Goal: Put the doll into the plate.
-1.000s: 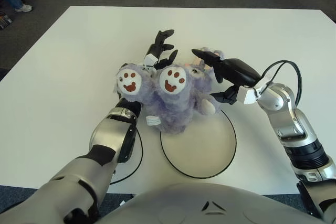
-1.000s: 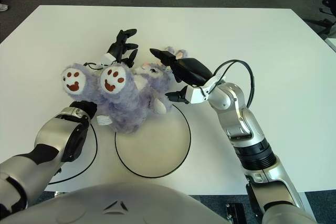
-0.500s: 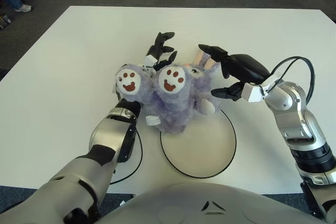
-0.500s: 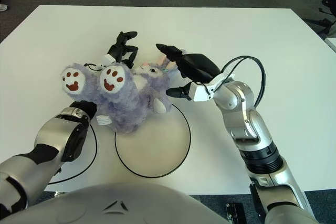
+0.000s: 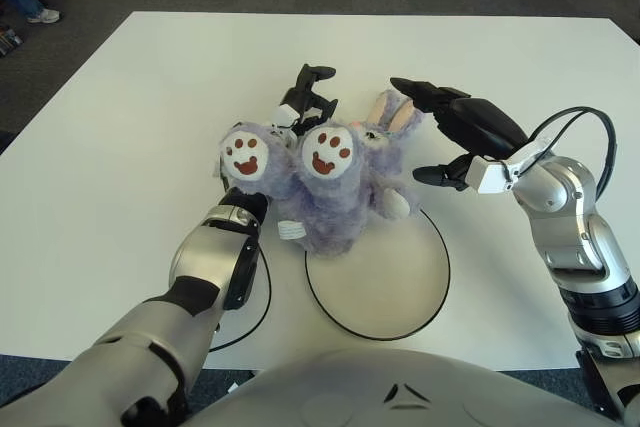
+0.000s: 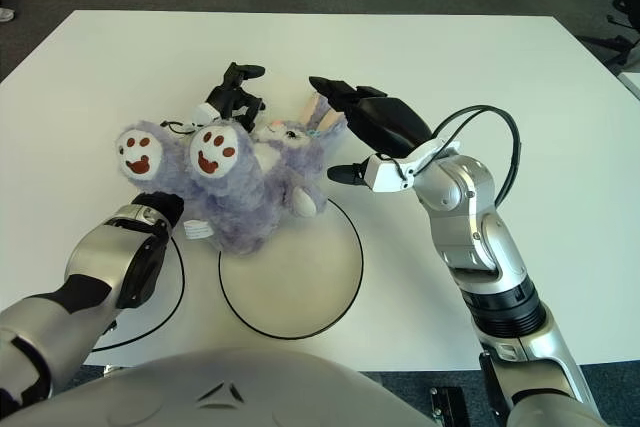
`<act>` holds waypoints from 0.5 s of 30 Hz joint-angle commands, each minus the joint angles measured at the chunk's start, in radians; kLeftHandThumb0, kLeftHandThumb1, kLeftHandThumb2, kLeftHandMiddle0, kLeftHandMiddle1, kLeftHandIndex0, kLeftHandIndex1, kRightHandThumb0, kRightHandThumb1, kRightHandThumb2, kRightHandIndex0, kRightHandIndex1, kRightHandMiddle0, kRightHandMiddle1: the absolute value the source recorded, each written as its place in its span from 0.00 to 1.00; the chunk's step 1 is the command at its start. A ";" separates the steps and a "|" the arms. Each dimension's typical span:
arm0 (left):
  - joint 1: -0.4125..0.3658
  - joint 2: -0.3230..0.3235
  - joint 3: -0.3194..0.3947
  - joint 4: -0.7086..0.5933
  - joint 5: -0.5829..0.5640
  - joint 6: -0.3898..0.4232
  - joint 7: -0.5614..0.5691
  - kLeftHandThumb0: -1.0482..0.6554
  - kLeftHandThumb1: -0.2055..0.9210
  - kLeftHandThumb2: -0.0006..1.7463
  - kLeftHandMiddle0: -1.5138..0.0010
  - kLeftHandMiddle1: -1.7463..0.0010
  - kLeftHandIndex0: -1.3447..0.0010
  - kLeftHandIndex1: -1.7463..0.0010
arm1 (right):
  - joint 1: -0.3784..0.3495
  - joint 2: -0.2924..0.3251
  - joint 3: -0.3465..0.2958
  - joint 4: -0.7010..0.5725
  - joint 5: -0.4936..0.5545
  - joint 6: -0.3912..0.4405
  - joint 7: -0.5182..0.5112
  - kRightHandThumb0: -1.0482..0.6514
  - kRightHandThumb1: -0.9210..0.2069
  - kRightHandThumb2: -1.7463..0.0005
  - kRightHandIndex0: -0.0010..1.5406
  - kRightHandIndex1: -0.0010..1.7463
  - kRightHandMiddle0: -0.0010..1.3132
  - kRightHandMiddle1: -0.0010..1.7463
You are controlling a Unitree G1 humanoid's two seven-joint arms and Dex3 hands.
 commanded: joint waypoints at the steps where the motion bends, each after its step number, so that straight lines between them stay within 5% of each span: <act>1: 0.004 -0.001 0.007 -0.018 -0.014 0.011 -0.017 0.37 0.78 0.50 0.57 0.01 1.00 0.23 | 0.013 0.021 -0.024 -0.017 0.017 -0.010 -0.035 0.66 0.62 0.26 0.03 0.07 0.00 0.00; 15: 0.008 -0.002 0.000 -0.032 -0.016 0.004 -0.028 0.37 0.78 0.52 0.43 0.00 1.00 0.22 | 0.040 0.081 -0.041 0.001 0.073 -0.045 -0.111 0.72 0.67 0.24 0.05 0.05 0.00 0.00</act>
